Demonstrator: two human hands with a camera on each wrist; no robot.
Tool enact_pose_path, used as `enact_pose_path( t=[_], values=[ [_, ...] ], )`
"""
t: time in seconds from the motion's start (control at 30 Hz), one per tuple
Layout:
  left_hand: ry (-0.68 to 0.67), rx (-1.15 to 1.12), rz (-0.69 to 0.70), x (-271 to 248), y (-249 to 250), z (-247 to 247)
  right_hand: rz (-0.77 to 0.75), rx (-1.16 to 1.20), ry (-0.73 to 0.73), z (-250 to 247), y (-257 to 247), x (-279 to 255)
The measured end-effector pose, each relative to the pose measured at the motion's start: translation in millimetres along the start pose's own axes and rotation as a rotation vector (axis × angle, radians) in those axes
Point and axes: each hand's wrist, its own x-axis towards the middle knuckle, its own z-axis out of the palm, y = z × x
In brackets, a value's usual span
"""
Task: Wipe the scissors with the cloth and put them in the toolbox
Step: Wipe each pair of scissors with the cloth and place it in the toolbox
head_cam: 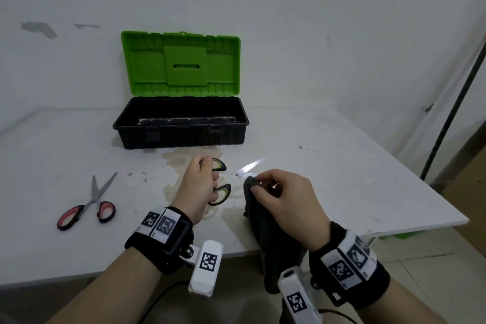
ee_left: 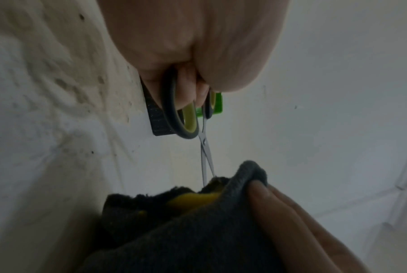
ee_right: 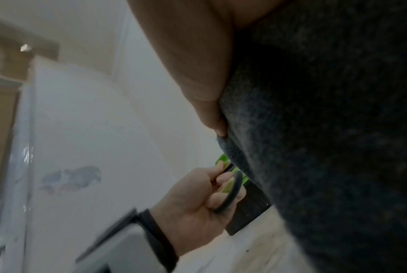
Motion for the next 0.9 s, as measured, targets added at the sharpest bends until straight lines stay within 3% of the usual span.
enact_pose_path(
  t=[0.2,0.3,0.47,0.67,0.83,0.9],
  values=[
    [-0.092,0.096,-0.016,-6.8,-2.1,9.1,-0.200,-0.264,-0.007,27.7,-0.9,5.6],
    [-0.140,0.099,0.009,-11.8,-1.0,12.1,-0.155,-0.298,-0.042,32.7,2.4,8.3],
    [-0.106,0.110,0.028,-8.5,-4.3,6.2,-0.025,-0.315,0.049,15.0,13.4,17.9],
    [-0.126,0.108,0.034,-7.2,-5.6,14.4,-0.154,-0.308,-0.043,26.4,-0.5,3.8],
    [-0.072,0.098,0.052,-5.9,-1.3,8.5,-0.021,-0.291,0.017,16.2,17.3,16.5],
    [-0.044,0.122,0.057,-4.7,-0.4,6.3,-0.060,-0.270,0.045,16.1,16.5,15.3]
  ],
)
